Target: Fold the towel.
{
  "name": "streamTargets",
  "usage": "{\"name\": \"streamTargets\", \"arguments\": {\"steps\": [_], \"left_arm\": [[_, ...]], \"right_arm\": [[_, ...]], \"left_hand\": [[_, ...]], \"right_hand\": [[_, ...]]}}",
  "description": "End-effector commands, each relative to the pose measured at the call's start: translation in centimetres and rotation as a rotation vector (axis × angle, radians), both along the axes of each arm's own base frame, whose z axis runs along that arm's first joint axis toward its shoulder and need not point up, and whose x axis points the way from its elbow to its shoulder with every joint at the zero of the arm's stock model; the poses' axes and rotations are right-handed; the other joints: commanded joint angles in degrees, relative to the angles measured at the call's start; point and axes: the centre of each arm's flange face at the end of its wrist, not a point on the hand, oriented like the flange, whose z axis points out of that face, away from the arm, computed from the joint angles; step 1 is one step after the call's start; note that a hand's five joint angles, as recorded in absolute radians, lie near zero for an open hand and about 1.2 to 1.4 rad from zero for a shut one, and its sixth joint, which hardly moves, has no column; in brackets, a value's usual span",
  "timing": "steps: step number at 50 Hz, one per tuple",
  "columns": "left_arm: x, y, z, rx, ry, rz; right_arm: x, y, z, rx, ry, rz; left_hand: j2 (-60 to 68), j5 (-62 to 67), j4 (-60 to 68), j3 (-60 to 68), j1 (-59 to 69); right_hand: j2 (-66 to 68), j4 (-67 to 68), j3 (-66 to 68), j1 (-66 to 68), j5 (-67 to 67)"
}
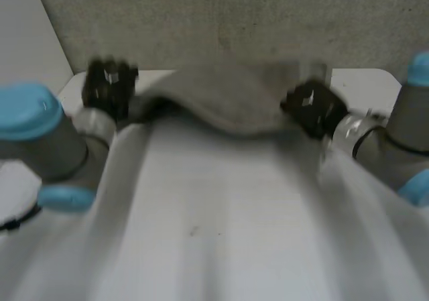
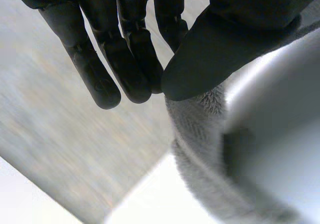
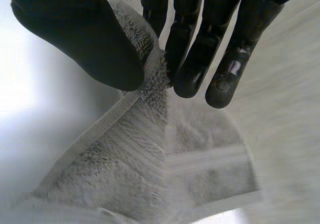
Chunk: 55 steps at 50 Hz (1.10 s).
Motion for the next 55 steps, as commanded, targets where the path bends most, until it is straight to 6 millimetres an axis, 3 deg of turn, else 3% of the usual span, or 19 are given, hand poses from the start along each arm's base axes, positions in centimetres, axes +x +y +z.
{"name": "streamTargets", "arguments": {"steps": [1, 5, 7, 13, 18, 24, 29, 42, 55], "left_arm": [[1.0, 3.3, -5.4, 0.157, -0.068, -0.016], [1.3, 3.9, -5.5, 0.168, -0.072, -0.016], [1.5, 4.1, -4.9, 0.157, -0.067, -0.013], [1.7, 4.2, -4.2, 0.136, -0.054, -0.009], [1.8, 4.5, -3.9, 0.114, -0.045, -0.008], [1.9, 4.5, -3.7, 0.097, -0.038, -0.003], [2.4, 4.1, -3.6, 0.093, -0.036, 0.017], [2.8, 3.8, -3.5, 0.092, -0.031, 0.026], [2.8, 3.8, -3.6, 0.096, -0.033, 0.026]], "right_arm": [[-2.2, 0.6, -5.3, 0.231, 0.115, -0.036], [-2.7, 0.7, -5.3, 0.271, 0.095, -0.055], [-3.1, 0.7, -4.8, 0.316, 0.028, -0.091], [-4.2, 0.4, -3.7, 0.383, -0.145, -0.190], [-5.8, 0.5, -4.1, 0.484, -0.369, -0.328], [-7.4, 0.8, -4.4, 0.500, -0.455, -0.392], [-9.0, 1.7, -6.5, 0.538, -0.491, -0.461], [-9.3, 2.3, -7.8, 0.497, -0.507, -0.457], [-8.8, 0.3, -8.8, 0.438, -0.531, -0.467]], "left_hand": [[10.13, 10.82, 10.22, 10.24, 10.86], [10.13, 10.82, 10.22, 10.24, 10.86], [10.13, 10.82, 10.22, 10.24, 10.86], [10.13, 10.82, 10.22, 10.24, 10.86], [10.13, 10.82, 10.22, 10.24, 10.86], [10.13, 10.82, 10.22, 10.24, 10.86], [10.13, 10.82, 10.22, 10.24, 10.86], [10.13, 10.82, 10.22, 10.24, 10.86], [10.13, 10.82, 10.22, 10.24, 10.86]], "right_hand": [[11.98, 11.64, 11.88, 24.53, 12.93], [9.18, 8.84, 9.08, 21.73, 10.13], [-7.57, -7.92, -7.67, 4.98, -6.62], [-13.19, -13.54, -13.29, -0.64, -12.24], [-22.93, -23.28, -23.03, -10.38, -21.98], [-29.17, -29.52, -29.27, -16.62, -28.22], [-38.74, -39.08, -38.83, -26.18, -37.78], [-38.94, -39.28, -39.03, -26.38, -37.98], [-31.70, -32.04, -31.79, -19.14, -30.74]]}}
